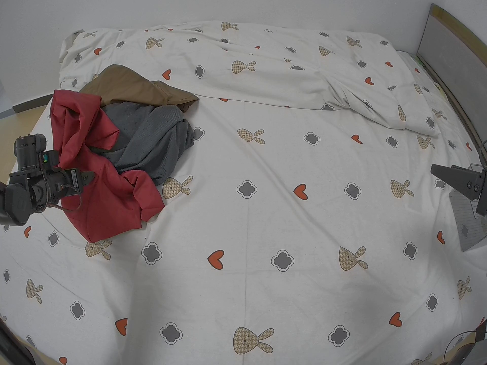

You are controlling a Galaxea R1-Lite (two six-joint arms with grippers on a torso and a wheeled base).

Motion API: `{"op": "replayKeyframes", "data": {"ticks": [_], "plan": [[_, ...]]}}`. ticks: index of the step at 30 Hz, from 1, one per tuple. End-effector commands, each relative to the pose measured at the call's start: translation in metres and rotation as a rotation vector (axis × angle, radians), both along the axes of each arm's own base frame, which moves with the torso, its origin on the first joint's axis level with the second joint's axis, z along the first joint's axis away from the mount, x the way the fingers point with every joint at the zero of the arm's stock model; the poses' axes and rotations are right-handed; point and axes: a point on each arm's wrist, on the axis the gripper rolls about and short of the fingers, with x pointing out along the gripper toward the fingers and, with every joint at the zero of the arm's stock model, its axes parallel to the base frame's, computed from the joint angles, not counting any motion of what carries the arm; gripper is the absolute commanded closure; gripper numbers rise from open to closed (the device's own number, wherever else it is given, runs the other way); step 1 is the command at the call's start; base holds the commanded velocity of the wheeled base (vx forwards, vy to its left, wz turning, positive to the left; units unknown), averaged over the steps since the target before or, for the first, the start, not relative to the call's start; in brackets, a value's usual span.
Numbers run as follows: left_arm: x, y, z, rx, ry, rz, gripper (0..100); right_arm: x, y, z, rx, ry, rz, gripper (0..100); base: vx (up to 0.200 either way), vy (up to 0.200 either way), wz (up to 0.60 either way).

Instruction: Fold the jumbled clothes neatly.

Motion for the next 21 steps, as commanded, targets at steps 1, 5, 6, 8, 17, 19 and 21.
{"op": "replayKeyframes", "data": {"ticks": [1, 5, 6, 8, 17, 19, 21], "plan": [[0.007, 0.000, -0.012, -0.005, 0.024, -0.003, 100, -0.001, 0.000, 0.000, 0.001, -0.004, 0.004, 0, 0.000, 0.000, 0.00], [-0.008, -0.006, 0.007, -0.003, -0.031, -0.010, 100, -0.001, 0.003, -0.001, -0.001, 0.004, 0.027, 0, 0.000, 0.000, 0.00], [-0.013, -0.009, 0.012, -0.006, -0.047, -0.014, 100, -0.002, 0.004, -0.001, -0.002, 0.004, 0.032, 0, 0.000, 0.000, 0.00], [-0.027, -0.017, 0.026, -0.010, -0.086, -0.032, 100, -0.003, 0.005, -0.002, -0.003, 0.006, 0.043, 0, 0.000, 0.000, 0.00], [-0.103, -0.081, 0.075, -0.057, -0.222, -0.252, 100, -0.005, 0.007, -0.002, -0.003, 0.008, 0.069, 0, 0.000, 0.000, 0.00], [-0.132, -0.105, 0.106, -0.065, -0.230, -0.365, 100, -0.006, 0.010, -0.004, -0.007, 0.016, 0.093, 0, 0.000, 0.000, 0.00], [-0.146, -0.115, 0.123, -0.065, -0.213, -0.415, 100, -0.006, 0.012, -0.006, -0.010, 0.022, 0.105, 0, 0.000, 0.000, 0.00]]}}
